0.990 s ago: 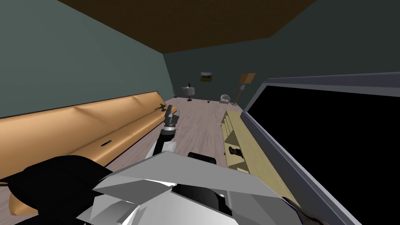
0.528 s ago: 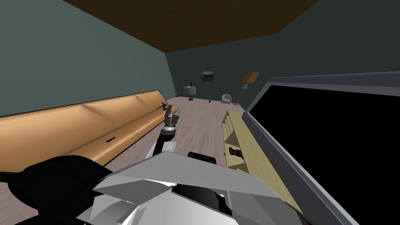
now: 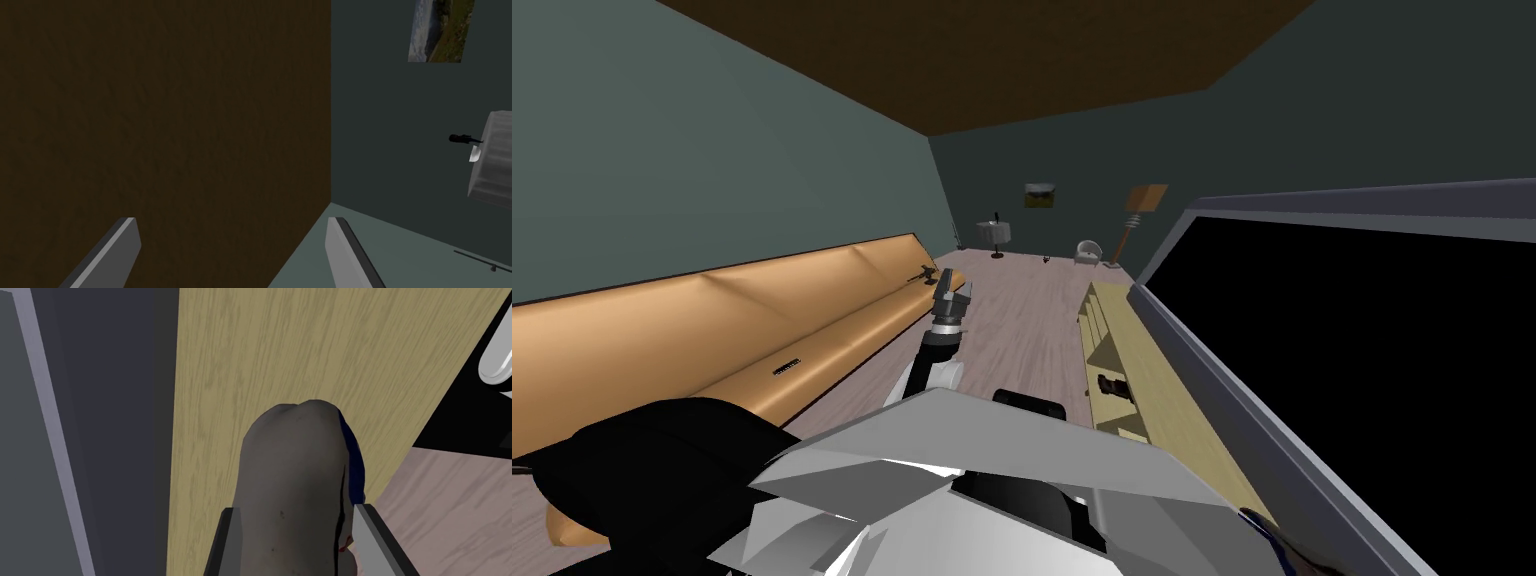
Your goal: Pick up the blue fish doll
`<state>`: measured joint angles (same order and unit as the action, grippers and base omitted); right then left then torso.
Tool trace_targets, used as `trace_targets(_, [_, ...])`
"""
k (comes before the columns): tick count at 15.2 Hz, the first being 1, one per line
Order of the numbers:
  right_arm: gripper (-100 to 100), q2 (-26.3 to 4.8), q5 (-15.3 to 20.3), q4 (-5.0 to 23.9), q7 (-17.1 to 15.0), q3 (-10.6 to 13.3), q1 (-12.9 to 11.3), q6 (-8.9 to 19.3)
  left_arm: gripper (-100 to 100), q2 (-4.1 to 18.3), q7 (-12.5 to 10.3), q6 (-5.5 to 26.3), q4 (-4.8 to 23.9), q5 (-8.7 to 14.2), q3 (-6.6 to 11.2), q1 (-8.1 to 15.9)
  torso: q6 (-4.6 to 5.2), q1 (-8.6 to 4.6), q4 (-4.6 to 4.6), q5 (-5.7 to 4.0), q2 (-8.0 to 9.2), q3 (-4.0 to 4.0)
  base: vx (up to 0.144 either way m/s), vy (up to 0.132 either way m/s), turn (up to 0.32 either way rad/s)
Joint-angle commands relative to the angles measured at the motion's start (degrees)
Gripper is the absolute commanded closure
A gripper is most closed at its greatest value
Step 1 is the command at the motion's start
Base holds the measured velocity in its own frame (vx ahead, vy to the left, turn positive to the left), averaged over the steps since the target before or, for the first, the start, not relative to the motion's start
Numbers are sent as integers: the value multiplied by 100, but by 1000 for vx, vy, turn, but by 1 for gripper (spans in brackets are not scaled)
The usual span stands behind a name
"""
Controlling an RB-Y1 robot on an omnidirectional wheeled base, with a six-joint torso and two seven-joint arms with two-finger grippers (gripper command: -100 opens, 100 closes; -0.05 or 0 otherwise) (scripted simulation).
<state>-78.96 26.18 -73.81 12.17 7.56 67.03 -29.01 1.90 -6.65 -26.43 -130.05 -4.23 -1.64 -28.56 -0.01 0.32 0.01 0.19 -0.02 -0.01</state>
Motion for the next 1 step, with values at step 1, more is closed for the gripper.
trace_targets(1, [100, 0, 0, 0, 0, 0, 0, 0, 0, 0, 0, 0, 0, 0, 0, 0, 0, 0, 0, 0, 0, 0, 5, 34, -27])
